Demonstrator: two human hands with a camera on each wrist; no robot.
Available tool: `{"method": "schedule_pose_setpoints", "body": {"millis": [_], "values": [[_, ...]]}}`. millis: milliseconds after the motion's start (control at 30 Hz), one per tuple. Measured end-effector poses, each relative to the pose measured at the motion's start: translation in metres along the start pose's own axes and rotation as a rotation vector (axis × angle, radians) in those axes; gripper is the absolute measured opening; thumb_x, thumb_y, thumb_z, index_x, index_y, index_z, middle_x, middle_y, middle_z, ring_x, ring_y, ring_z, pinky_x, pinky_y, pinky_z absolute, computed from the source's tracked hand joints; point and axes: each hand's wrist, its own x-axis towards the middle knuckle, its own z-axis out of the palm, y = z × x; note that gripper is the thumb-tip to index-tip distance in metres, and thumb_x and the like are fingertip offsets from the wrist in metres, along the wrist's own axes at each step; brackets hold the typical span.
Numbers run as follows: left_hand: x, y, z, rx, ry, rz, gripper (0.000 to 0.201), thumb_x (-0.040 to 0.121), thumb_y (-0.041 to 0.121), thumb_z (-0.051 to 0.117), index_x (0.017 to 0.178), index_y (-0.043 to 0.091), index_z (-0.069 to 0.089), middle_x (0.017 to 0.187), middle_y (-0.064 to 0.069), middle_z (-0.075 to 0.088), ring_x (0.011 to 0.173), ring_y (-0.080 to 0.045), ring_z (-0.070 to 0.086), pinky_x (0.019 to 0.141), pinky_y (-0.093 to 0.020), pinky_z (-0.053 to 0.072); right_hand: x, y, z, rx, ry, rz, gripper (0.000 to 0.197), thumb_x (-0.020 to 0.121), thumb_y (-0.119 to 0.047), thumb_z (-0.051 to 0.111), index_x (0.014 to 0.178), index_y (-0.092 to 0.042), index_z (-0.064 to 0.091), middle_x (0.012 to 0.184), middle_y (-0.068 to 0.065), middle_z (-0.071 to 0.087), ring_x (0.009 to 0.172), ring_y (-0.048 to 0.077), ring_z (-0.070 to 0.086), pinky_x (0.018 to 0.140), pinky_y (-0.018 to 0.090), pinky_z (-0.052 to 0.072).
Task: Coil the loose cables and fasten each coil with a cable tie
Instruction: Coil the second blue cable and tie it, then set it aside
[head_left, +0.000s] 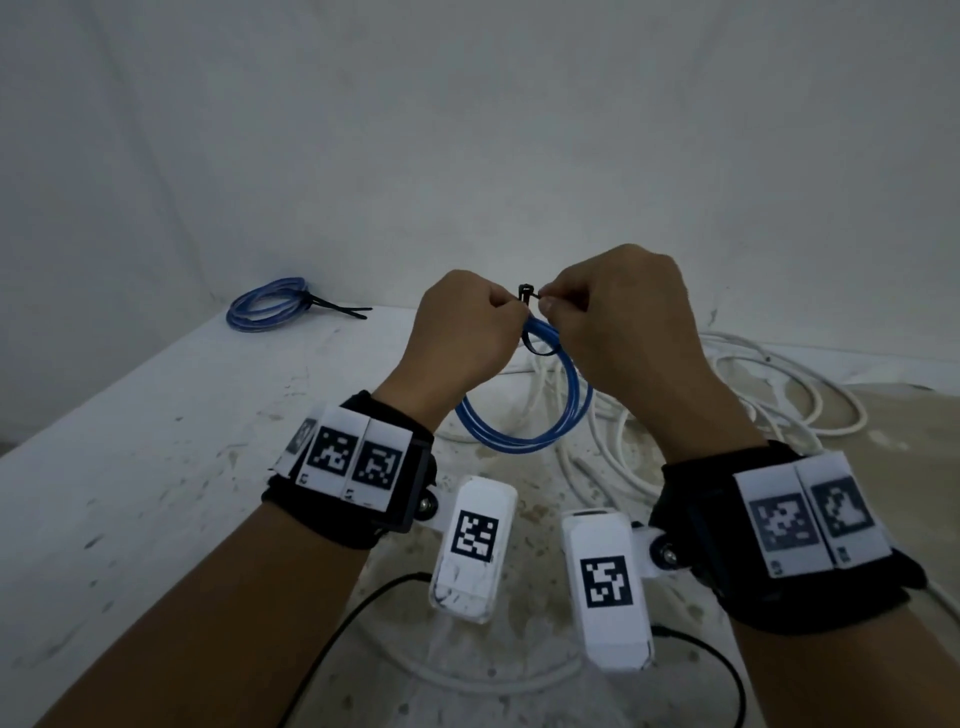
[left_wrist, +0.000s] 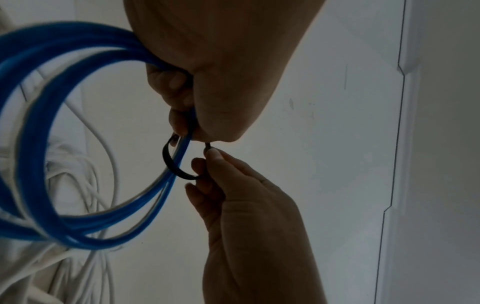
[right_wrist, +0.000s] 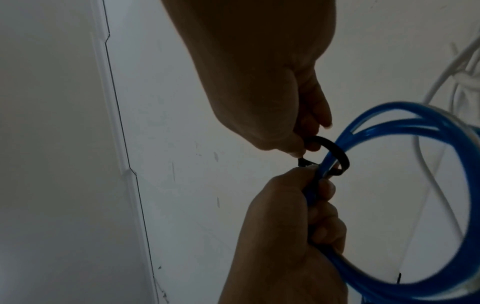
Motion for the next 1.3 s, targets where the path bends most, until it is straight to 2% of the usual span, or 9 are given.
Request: {"method": "schedule_pose_setpoints", "body": {"millis": [233, 467, 600, 700, 800, 933, 1067, 1200, 1300], "values": [[0.000, -0.003, 0.006, 0.148, -0.008, 0.107, 0.030, 0.089, 0.019, 0.055, 0.074, 0.001, 0.073, 0.066, -0.018, 0.065, 0.051, -0.023, 0.048, 0.059, -0.040, 0.048, 0.000, 0.000, -0.004, -0.014, -0.002, 0.050, 0.017, 0.093, -0.022, 0.065, 0.096, -0.015, 0.080, 0.091, 0.003, 0.076, 0.082, 0.020, 0.069, 0.079, 0.031, 0.054], [-0.004, -0.002, 0.012, 0.267, -0.064, 0.215, 0.033, 0.093, 0.016, 0.054, 0.065, 0.006, 0.069, 0.050, 0.001, 0.050, 0.047, -0.011, 0.043, 0.056, -0.031, 0.042, -0.001, 0.001, -0.002, -0.050, -0.034, 0.099, 0.013, 0.089, -0.018, 0.066, 0.091, -0.016, 0.079, 0.087, 0.002, 0.074, 0.081, 0.017, 0.066, 0.068, 0.023, 0.042], [0.000, -0.008, 0.014, 0.159, -0.051, 0.118, 0.029, 0.088, 0.016, 0.055, 0.074, -0.001, 0.073, 0.064, -0.020, 0.064, 0.053, -0.025, 0.053, 0.061, -0.040, 0.049, 0.000, 0.004, -0.004, -0.026, 0.043, 0.119, 0.014, 0.090, -0.019, 0.065, 0.091, -0.014, 0.078, 0.088, 0.002, 0.073, 0.082, 0.018, 0.067, 0.070, 0.024, 0.046], [0.001, -0.008, 0.010, -0.001, -0.056, 0.013, 0.027, 0.089, 0.016, 0.057, 0.077, -0.001, 0.075, 0.072, -0.022, 0.068, 0.053, -0.018, 0.048, 0.054, -0.029, 0.042, 0.001, 0.004, -0.002, 0.025, 0.009, 0.097, 0.011, 0.088, -0.019, 0.067, 0.086, -0.016, 0.078, 0.082, 0.001, 0.073, 0.075, 0.017, 0.066, 0.072, 0.027, 0.052], [0.000, -0.005, 0.009, -0.074, -0.057, -0.027, 0.025, 0.091, 0.016, 0.058, 0.075, 0.009, 0.075, 0.069, -0.009, 0.069, 0.052, -0.005, 0.053, 0.057, -0.025, 0.043, 0.001, 0.004, 0.003, 0.025, 0.014, 0.091, 0.011, 0.087, -0.019, 0.068, 0.083, -0.016, 0.078, 0.081, 0.000, 0.072, 0.074, 0.017, 0.066, 0.072, 0.029, 0.053], [-0.001, -0.004, 0.010, -0.102, -0.062, -0.029, 0.023, 0.092, 0.016, 0.058, 0.076, 0.018, 0.074, 0.064, 0.002, 0.065, 0.040, 0.001, 0.046, 0.045, -0.009, 0.035, 0.002, 0.006, 0.002, 0.030, 0.027, 0.111, 0.011, 0.087, -0.017, 0.068, 0.082, -0.016, 0.078, 0.079, -0.001, 0.071, 0.074, 0.017, 0.066, 0.073, 0.031, 0.054], [-0.001, -0.004, 0.009, -0.091, -0.057, -0.026, 0.025, 0.091, 0.017, 0.058, 0.077, 0.008, 0.076, 0.069, -0.011, 0.069, 0.045, -0.008, 0.044, 0.049, -0.022, 0.040, 0.002, 0.005, 0.002, 0.040, 0.010, 0.119, 0.011, 0.086, -0.017, 0.068, 0.081, -0.017, 0.078, 0.070, -0.003, 0.066, 0.070, 0.017, 0.065, 0.071, 0.029, 0.054], [-0.002, -0.004, 0.010, 0.015, -0.050, 0.053, 0.029, 0.089, 0.018, 0.057, 0.072, -0.001, 0.072, 0.065, -0.019, 0.065, 0.049, -0.019, 0.043, 0.054, -0.034, 0.043, 0.002, 0.005, 0.001, 0.038, 0.026, 0.116, 0.011, 0.088, -0.018, 0.067, 0.084, -0.016, 0.078, 0.077, 0.000, 0.071, 0.071, 0.017, 0.066, 0.069, 0.026, 0.051], [-0.001, -0.005, 0.009, 0.154, -0.064, 0.154, 0.030, 0.090, 0.019, 0.056, 0.070, 0.003, 0.072, 0.061, -0.014, 0.063, 0.052, -0.023, 0.050, 0.059, -0.037, 0.046, 0.002, 0.007, 0.001, 0.016, 0.020, 0.123, 0.009, 0.087, -0.018, 0.068, 0.085, -0.016, 0.076, 0.079, -0.002, 0.069, 0.077, 0.017, 0.065, 0.071, 0.026, 0.049]]}}
